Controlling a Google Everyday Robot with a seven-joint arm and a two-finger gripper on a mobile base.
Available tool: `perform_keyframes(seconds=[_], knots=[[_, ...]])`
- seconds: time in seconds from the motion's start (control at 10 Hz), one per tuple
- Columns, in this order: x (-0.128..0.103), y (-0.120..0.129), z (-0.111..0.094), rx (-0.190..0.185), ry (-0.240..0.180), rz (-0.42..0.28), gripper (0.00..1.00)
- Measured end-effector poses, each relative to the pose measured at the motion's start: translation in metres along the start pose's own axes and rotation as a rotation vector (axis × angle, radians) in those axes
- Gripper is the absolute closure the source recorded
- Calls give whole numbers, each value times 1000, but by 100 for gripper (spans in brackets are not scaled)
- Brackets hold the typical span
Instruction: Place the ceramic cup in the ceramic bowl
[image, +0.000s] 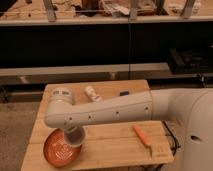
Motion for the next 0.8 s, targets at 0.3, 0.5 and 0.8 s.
perform_keyframes(seconds=[0.3, 0.5, 0.8], knots=[[-1, -1, 0, 6, -2, -9, 100], [0, -2, 1, 9, -3, -18, 100], [1, -2, 1, 15, -5, -30, 100]])
